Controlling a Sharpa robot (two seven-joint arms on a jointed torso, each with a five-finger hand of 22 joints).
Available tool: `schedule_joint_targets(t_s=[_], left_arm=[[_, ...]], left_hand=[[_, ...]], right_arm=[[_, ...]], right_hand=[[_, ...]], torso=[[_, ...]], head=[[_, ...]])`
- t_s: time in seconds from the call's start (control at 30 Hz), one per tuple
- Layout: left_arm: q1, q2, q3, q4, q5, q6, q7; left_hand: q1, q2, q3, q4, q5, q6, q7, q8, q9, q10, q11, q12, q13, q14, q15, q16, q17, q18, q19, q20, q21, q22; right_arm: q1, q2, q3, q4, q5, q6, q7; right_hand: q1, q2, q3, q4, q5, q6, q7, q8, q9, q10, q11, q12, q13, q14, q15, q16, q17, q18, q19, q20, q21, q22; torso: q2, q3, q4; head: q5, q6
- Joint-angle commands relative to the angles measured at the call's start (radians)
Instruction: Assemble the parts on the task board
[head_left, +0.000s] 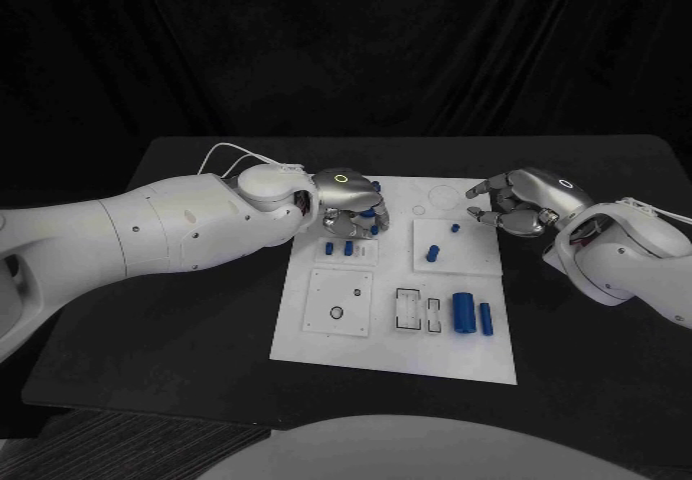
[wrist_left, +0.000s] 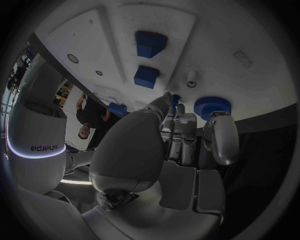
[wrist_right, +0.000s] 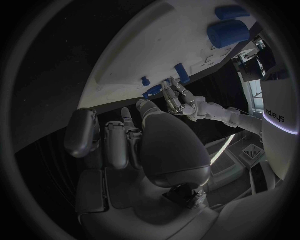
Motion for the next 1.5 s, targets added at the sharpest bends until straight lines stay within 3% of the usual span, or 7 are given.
schedule_joint_targets(t_s=[0.03,0.23,0.43,0.67,0.8,1.5], left_arm=[[-0.003,0.003,0.001,-0.002,-0.001,0.005,-0.015],[-0.007,0.006,0.001,-0.006,-0.001,-0.031,-0.042],[-0.012,0.007,0.001,-0.011,-0.001,-0.050,-0.049],[-0.020,0.011,0.001,-0.015,-0.001,-0.067,-0.020],[-0.024,0.014,0.001,-0.017,-0.001,-0.085,0.001],[-0.028,-0.011,0.001,-0.017,-0.001,-0.103,0.001]], left_hand=[[0.000,-0.008,0.008,0.002,-0.004,0.010,0.001,0.005,-0.001,0.000,0.002,-0.007,-0.001,-0.005,0.001,-0.007,-0.001,-0.004,-0.003,0.004,-0.006,0.168],[0.015,0.005,0.045,-0.008,0.001,0.016,0.004,0.004,-0.004,0.019,0.006,-0.018,-0.011,-0.008,0.002,-0.014,-0.021,-0.004,-0.003,0.004,-0.009,0.168],[0.006,0.003,0.062,-0.005,-0.007,0.041,0.006,0.012,-0.001,0.048,0.009,-0.032,-0.025,-0.007,0.005,-0.025,-0.043,-0.003,-0.003,0.006,-0.015,0.166],[-0.002,0.009,0.072,-0.009,-0.010,0.118,-0.008,0.047,0.016,0.158,-0.008,-0.020,-0.029,0.008,-0.001,-0.035,-0.057,-0.003,-0.002,0.003,-0.020,0.166],[-0.001,0.009,0.073,-0.018,0.005,0.149,-0.009,0.061,0.025,0.199,-0.014,-0.023,-0.031,0.021,-0.004,-0.038,-0.057,-0.004,0.001,0.001,-0.018,0.167],[-0.011,0.004,0.070,-0.021,0.024,0.152,-0.006,0.058,0.028,0.210,-0.012,-0.041,-0.038,0.013,-0.005,-0.055,-0.085,-0.001,-0.006,0.000,-0.036,0.163]], right_arm=[[-0.002,-0.001,0.001,0.002,-0.003,-0.005,-0.009],[-0.002,0.000,0.001,0.002,-0.003,-0.004,-0.008],[-0.003,0.001,0.001,0.001,-0.003,-0.004,-0.009],[-0.003,0.004,0.001,-0.001,-0.003,-0.005,-0.009],[-0.003,0.005,0.001,-0.001,-0.003,-0.006,-0.009],[-0.006,0.005,0.001,-0.003,-0.003,-0.008,-0.009]], right_hand=[[0.005,-0.008,0.005,-0.002,0.005,0.005,0.002,-0.004,-0.002,0.107,0.008,0.004,0.263,0.071,0.007,-0.004,0.108,0.006,-0.003,0.004,-0.007,0.151],[0.005,-0.008,0.005,-0.002,0.005,0.005,0.002,-0.004,-0.002,0.107,0.008,0.004,0.263,0.071,0.007,-0.004,0.108,0.006,-0.003,0.004,-0.007,0.151],[0.004,-0.009,0.007,-0.001,0.007,0.008,0.002,-0.003,-0.002,0.107,0.008,0.004,0.263,0.071,0.008,-0.004,0.108,0.006,-0.004,0.004,-0.008,0.151],[0.004,-0.009,0.007,-0.001,0.007,0.008,0.002,-0.003,-0.002,0.107,0.008,0.004,0.263,0.071,0.008,-0.004,0.107,0.006,-0.004,0.004,-0.009,0.151],[0.004,-0.008,0.008,-0.001,0.007,0.010,0.002,-0.002,-0.001,0.107,0.008,0.004,0.263,0.071,0.008,-0.004,0.107,0.006,-0.004,0.004,-0.010,0.151],[0.004,-0.008,0.010,-0.001,0.007,0.012,0.001,-0.002,-0.001,0.107,0.008,0.004,0.263,0.071,0.008,-0.005,0.107,0.006,-0.003,0.004,-0.008,0.151]], torso=[[0.000,-0.0002,0.0005],[0.000,-0.0009,0.0006],[0.000,-0.0009,0.0002],[0.001,-0.0021,-0.0007],[-0.001,-0.0021,-0.0016],[-0.001,-0.0009,-0.0010]], head=[[0.000,0.000],[-0.003,0.000],[-0.002,0.000],[-0.001,0.000],[0.000,0.000],[-0.005,0.000]])
